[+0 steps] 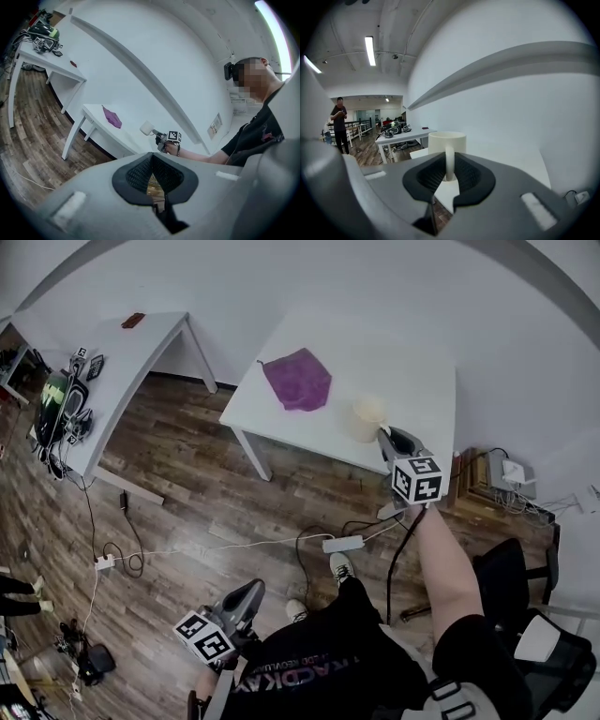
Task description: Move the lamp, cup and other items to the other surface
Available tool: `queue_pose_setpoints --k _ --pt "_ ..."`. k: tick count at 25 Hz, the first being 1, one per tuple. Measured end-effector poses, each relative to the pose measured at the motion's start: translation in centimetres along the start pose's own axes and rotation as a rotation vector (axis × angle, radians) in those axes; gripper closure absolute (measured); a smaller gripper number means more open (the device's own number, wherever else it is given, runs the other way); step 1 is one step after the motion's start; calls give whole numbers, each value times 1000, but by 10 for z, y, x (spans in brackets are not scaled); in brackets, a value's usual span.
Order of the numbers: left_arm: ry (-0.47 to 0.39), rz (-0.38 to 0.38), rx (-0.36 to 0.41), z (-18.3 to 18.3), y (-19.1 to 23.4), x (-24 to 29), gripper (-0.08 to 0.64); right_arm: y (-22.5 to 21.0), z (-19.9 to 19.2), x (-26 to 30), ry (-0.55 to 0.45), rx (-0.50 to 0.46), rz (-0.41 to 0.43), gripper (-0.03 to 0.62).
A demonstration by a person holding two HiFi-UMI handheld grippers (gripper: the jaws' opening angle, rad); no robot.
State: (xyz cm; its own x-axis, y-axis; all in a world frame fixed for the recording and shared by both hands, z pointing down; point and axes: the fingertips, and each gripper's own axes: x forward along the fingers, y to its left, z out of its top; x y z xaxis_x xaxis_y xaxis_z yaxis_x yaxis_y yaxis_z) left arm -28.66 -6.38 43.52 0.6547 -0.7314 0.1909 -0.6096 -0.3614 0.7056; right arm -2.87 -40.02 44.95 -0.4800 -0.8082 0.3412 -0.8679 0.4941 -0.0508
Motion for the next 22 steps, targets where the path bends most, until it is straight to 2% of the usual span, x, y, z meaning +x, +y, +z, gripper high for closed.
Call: queue_pose_setpoints --k 13,22 --pt "45 -114 45 -8 -5 -41 558 37 -5 -109 -84 61 -120 538" --pt "174 -256 44 -34 -27 -20 558 25 -41 -196 -80 123 -263 538"
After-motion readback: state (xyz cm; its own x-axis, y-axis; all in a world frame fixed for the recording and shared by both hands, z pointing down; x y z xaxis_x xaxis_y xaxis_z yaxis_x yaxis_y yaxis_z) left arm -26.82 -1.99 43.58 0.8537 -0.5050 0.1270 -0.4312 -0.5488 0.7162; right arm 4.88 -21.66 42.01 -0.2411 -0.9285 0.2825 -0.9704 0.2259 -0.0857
